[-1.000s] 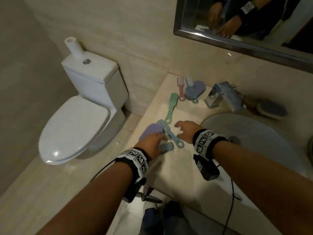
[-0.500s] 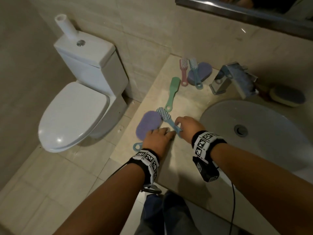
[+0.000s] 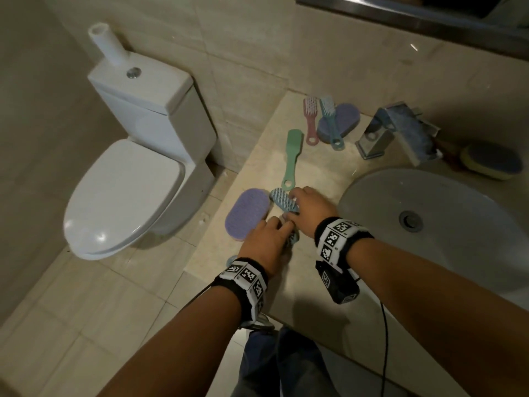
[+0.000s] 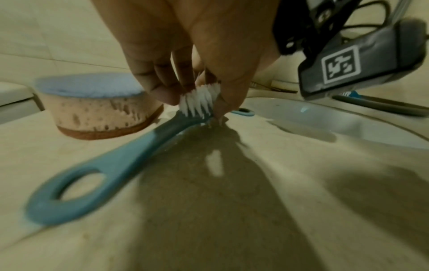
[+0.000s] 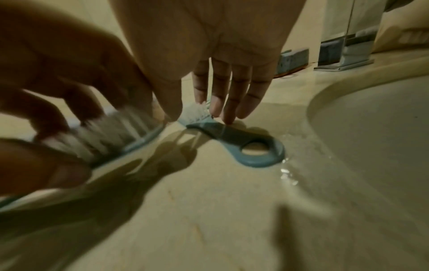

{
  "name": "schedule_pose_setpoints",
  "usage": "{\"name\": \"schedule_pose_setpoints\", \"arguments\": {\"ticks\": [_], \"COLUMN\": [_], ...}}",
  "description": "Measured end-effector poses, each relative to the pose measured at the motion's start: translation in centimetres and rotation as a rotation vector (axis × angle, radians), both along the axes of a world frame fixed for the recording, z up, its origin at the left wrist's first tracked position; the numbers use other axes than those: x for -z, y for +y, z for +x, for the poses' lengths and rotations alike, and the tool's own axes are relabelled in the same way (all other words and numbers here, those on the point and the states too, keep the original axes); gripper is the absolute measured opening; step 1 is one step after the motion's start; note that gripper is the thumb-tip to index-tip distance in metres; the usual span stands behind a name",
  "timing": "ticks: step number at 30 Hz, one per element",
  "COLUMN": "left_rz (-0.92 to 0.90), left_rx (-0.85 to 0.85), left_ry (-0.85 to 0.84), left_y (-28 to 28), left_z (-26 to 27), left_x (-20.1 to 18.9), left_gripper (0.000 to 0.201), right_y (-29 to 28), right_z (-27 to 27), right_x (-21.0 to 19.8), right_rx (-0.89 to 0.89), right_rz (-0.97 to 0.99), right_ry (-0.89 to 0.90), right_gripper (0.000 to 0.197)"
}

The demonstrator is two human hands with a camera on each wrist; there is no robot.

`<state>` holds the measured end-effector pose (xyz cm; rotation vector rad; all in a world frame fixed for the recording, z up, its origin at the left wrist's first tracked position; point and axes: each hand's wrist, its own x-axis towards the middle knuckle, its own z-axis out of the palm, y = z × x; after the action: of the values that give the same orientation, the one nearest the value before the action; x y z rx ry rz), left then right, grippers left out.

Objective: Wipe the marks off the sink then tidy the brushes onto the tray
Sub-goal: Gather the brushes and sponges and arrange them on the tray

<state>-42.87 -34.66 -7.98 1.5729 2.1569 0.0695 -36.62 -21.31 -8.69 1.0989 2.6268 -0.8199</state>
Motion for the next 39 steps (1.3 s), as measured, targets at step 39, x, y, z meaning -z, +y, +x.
{"name": "schedule_pose_setpoints", "arguments": {"ticks": [39], "left_rz": [0.233], "left_rx": [-0.111], "left_ry": [-0.185], "left_y": [2.6], "left_z": [-1.0], "left_x": [-11.3], "left_gripper": [0.043], "right_y": [0.9], "right_z": [7.6], "right_x": [-12.9], "right_rx": [0.166], "right_rz": [0.037], "right_ry": [0.069], "right_gripper": [0.050]}}
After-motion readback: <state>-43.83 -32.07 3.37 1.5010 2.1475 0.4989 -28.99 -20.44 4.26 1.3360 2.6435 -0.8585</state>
